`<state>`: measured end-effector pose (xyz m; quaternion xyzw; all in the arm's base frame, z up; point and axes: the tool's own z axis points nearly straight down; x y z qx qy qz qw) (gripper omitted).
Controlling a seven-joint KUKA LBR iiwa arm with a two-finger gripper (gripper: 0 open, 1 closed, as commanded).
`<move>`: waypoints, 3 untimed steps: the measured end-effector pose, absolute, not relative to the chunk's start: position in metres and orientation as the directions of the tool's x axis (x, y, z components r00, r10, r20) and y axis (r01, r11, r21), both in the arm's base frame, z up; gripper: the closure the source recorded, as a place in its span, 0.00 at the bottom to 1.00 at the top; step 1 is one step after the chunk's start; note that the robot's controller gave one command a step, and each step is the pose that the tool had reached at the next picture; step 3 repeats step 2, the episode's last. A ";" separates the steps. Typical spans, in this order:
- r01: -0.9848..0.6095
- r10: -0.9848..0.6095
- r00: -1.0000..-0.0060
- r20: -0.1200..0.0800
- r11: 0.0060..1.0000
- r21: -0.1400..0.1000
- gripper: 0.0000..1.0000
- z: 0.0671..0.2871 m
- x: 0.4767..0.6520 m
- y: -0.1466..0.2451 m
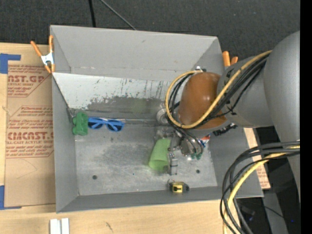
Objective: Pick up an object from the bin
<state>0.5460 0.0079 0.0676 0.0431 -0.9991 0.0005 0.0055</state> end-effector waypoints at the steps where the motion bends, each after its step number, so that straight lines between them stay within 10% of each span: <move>1: -0.086 -0.086 -0.996 0.002 0.996 0.000 1.00 0.074 0.550 0.009; 2: -0.102 -0.102 -0.995 -0.009 0.995 -0.001 1.00 0.228 0.523 0.002; 3: -0.102 -0.102 -0.995 -0.009 0.995 -0.001 1.00 0.228 0.523 0.002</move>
Offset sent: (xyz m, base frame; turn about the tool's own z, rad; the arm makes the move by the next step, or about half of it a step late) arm 0.0000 0.0000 0.0000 0.0000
